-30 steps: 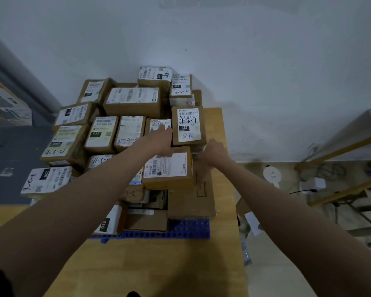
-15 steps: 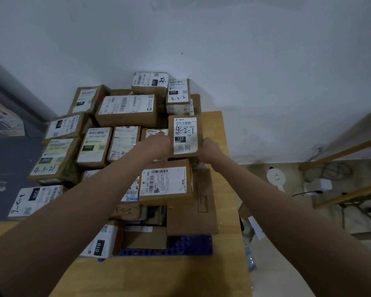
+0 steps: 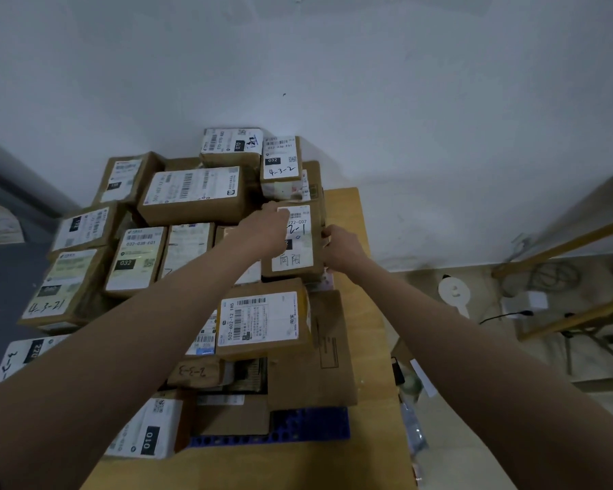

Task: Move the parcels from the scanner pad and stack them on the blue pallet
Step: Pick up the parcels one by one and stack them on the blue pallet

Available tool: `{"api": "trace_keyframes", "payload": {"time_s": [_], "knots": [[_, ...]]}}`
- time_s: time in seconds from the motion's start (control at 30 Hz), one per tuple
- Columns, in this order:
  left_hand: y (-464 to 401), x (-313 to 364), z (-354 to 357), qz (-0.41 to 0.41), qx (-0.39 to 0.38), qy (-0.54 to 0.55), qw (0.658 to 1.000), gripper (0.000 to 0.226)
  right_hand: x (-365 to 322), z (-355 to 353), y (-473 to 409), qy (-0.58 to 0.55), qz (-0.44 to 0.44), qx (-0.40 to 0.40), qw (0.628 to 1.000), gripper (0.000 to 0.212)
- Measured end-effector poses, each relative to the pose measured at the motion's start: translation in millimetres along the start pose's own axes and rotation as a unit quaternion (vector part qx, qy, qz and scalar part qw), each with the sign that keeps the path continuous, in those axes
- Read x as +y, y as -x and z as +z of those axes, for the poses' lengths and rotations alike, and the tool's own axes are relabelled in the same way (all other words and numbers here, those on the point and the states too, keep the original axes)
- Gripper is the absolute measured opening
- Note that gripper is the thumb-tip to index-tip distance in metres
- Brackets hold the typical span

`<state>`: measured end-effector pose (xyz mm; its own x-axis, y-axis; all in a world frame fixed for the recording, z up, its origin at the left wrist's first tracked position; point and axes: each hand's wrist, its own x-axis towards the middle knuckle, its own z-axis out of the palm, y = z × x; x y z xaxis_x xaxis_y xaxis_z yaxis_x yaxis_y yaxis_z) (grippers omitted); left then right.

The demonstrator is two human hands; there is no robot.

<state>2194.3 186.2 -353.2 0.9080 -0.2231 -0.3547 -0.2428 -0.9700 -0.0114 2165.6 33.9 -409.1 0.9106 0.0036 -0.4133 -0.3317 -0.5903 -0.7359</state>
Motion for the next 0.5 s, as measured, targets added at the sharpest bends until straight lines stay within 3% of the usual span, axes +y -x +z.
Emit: {"api": "trace_keyframes", "payload": {"time_s": [0.23,0.4,0.5], "knots": [[-44,-3,-23,-0.012,0.063,0.022,0.998,0.044,13,-15,-35,0.016,0.032,0.010,0.999,0.035],[-84,-7,-29,-0.005,0.024,0.019,1.000,0.056,14,-18,-71,0.013,0.057,-0.014,0.998,0.040],[-97,-8,-21,-0.007,0.016,0.025,1.000,0.053,16,-14,-86,-0.053,0.094,-0.048,0.993,0.047]]}}
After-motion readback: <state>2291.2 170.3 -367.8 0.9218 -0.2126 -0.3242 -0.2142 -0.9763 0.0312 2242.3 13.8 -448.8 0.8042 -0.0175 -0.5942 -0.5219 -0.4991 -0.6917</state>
